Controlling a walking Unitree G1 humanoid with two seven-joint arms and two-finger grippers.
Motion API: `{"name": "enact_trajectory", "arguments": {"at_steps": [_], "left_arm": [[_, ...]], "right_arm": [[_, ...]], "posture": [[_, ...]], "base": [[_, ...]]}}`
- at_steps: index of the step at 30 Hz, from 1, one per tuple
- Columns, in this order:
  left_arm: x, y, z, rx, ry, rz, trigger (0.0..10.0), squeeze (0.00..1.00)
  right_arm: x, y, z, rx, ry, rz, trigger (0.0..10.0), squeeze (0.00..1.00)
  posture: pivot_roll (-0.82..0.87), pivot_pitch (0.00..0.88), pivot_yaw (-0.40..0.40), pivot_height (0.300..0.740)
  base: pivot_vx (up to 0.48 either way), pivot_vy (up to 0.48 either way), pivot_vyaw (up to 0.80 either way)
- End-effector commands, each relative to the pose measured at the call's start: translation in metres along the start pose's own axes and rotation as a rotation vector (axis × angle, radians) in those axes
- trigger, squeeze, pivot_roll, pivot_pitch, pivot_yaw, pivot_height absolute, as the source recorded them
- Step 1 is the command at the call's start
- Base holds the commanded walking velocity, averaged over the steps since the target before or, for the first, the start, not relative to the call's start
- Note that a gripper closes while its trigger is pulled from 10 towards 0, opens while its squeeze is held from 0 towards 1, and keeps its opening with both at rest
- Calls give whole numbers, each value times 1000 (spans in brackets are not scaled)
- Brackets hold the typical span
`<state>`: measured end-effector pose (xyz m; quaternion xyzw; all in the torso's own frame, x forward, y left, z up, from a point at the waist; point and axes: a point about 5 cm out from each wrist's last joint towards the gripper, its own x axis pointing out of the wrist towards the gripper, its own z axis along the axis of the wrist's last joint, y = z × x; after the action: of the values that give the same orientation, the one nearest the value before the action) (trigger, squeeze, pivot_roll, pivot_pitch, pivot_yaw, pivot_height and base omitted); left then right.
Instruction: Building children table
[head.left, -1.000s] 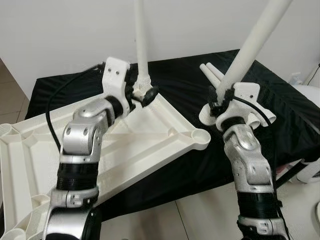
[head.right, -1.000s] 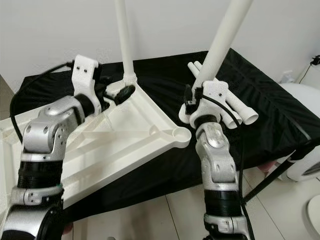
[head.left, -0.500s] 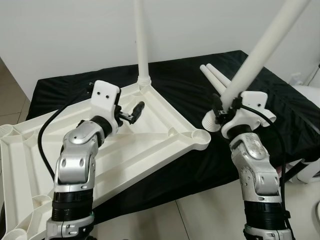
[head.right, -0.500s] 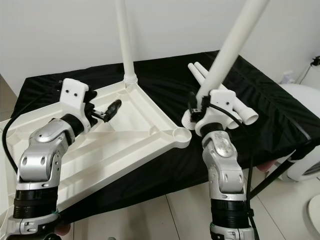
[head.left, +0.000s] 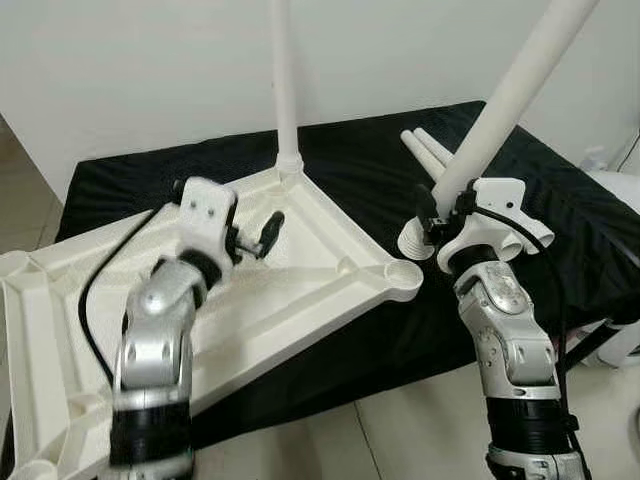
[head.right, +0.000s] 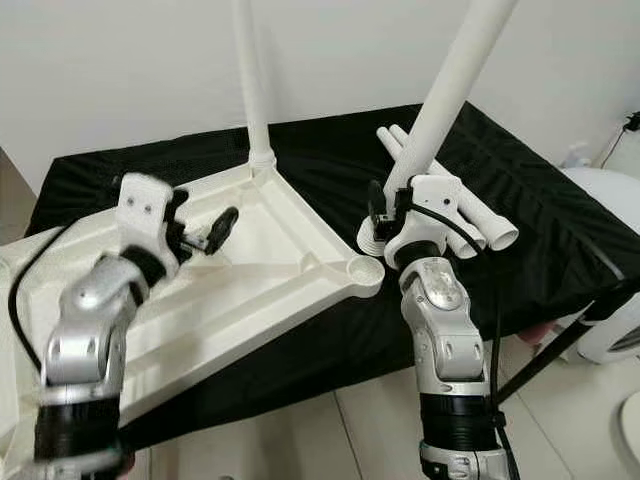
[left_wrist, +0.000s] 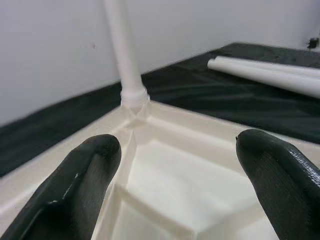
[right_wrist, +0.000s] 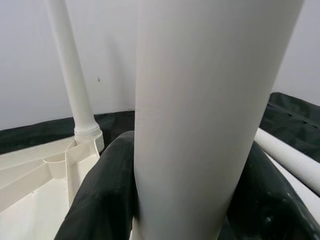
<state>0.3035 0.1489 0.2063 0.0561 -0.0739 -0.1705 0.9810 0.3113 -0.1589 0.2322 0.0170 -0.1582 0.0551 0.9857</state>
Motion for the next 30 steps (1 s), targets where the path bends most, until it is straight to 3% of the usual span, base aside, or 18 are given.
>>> {"name": "enact_trajectory", "arguments": {"at_steps": [1,30], "left_arm": [[-8,22,0,15,-21,384,10000,0],[-7,25,7,4,-68,400,10000,0]], "right_arm": [[-2,1,4,-12,-29,20,10000,0],[-2,-1,0,-27,-21,29,10000,0]], "posture": [[-72,25,66,740],[-67,24,58,740]], "base": [[0,0,0],[0,0,0]]}}
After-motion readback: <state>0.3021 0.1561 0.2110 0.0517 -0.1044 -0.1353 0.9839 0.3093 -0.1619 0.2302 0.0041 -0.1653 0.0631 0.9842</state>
